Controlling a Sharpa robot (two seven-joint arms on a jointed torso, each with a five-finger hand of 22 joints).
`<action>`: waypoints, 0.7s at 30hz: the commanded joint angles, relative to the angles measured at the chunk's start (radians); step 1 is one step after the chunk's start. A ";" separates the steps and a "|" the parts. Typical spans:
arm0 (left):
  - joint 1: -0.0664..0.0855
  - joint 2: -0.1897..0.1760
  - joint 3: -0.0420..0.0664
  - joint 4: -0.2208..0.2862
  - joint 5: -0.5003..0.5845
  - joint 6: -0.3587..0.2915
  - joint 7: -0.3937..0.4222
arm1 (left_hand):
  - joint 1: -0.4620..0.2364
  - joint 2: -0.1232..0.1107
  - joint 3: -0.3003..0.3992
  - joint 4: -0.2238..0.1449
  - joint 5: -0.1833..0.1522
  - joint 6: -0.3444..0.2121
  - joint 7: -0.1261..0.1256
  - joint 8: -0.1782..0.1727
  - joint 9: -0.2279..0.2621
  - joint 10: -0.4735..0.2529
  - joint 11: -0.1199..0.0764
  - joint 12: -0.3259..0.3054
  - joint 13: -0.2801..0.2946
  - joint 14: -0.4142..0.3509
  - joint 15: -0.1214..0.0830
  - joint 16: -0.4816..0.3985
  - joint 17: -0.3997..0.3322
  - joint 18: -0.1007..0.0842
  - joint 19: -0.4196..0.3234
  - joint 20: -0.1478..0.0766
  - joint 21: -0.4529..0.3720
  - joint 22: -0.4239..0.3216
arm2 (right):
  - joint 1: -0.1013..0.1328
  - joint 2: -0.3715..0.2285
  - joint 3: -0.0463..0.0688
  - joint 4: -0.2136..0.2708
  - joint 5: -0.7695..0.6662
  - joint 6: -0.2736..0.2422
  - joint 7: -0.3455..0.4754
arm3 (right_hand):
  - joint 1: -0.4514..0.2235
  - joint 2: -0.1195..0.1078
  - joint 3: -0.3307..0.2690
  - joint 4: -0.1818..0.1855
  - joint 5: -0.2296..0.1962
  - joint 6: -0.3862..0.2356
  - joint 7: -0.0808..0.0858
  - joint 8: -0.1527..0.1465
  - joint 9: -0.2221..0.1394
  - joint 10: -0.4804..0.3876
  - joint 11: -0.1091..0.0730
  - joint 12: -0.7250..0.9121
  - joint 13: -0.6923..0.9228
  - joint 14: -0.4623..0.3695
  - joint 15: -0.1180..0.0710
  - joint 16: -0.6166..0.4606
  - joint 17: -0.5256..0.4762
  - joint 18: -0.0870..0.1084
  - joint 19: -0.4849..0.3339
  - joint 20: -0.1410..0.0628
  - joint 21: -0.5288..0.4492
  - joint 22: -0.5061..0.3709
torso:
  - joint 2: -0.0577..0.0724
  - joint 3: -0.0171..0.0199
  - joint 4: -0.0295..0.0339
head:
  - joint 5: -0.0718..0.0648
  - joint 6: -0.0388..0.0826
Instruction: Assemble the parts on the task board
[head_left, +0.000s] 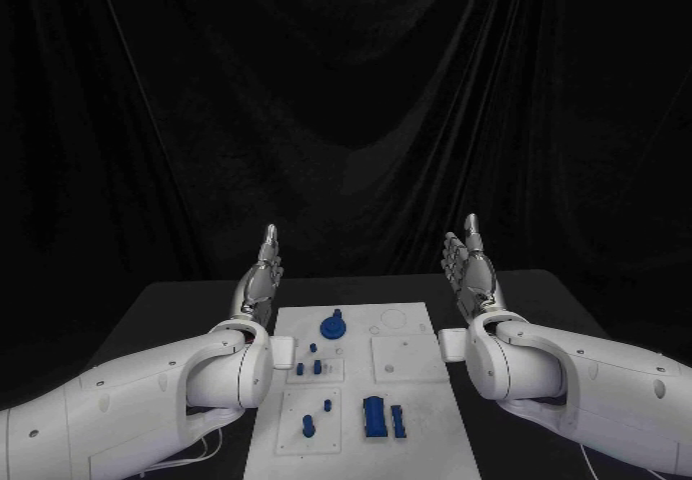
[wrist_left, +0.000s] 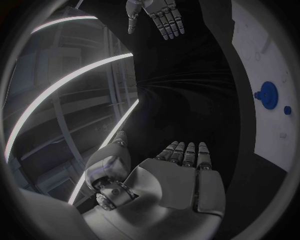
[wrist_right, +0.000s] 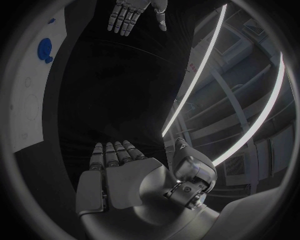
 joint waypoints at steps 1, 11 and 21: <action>0.003 0.002 0.001 0.003 0.011 -0.024 0.005 | -0.059 -0.001 0.002 -0.009 -0.007 -0.007 0.000 -0.005 -0.002 0.000 0.007 -0.003 -0.002 0.001 0.009 -0.004 -0.001 -0.013 0.003 -0.007 -0.006 -0.001 | -0.002 0.000 0.001 0.000 0.001 -0.016 -0.011 | -0.006 0.001 0.001 -0.004 -0.004 -0.004 0.000 -0.004 -0.002 0.001 0.004 -0.004 -0.001 -0.002 0.007 -0.004 -0.001 -0.007 0.000 -0.005 -0.004 -0.001 | 0.000 0.0001 -0.0002 | 0.000 0.000; 0.003 0.002 0.001 0.003 0.011 -0.024 0.005 | -0.186 -0.001 0.002 -0.009 -0.007 -0.007 0.000 -0.005 -0.002 0.000 0.007 -0.003 -0.002 0.001 0.009 -0.004 -0.001 -0.013 0.003 -0.007 -0.006 -0.001 | -0.002 0.000 0.001 0.000 0.001 -0.016 -0.011 | -0.006 0.001 0.001 -0.004 -0.004 -0.004 0.000 -0.004 -0.002 0.001 0.004 -0.004 -0.001 -0.002 0.007 -0.004 -0.001 -0.007 0.000 -0.005 -0.004 -0.001 | 0.000 0.0001 -0.0002 | 0.000 0.000; 0.003 0.002 0.001 0.003 0.011 -0.024 0.005 | -0.186 -0.001 0.002 -0.009 -0.007 -0.007 0.000 -0.005 -0.002 0.000 0.007 -0.003 -0.002 0.001 0.009 -0.004 -0.001 -0.013 0.003 -0.007 -0.006 -0.001 | -0.002 0.000 0.001 0.000 0.001 -0.016 -0.011 | -0.006 0.001 0.001 -0.004 -0.004 -0.004 0.000 -0.004 -0.002 0.001 0.004 -0.004 -0.001 -0.002 0.007 -0.004 -0.001 -0.007 0.000 -0.005 -0.004 -0.001 | 0.000 0.0001 -0.0002 | 0.000 0.000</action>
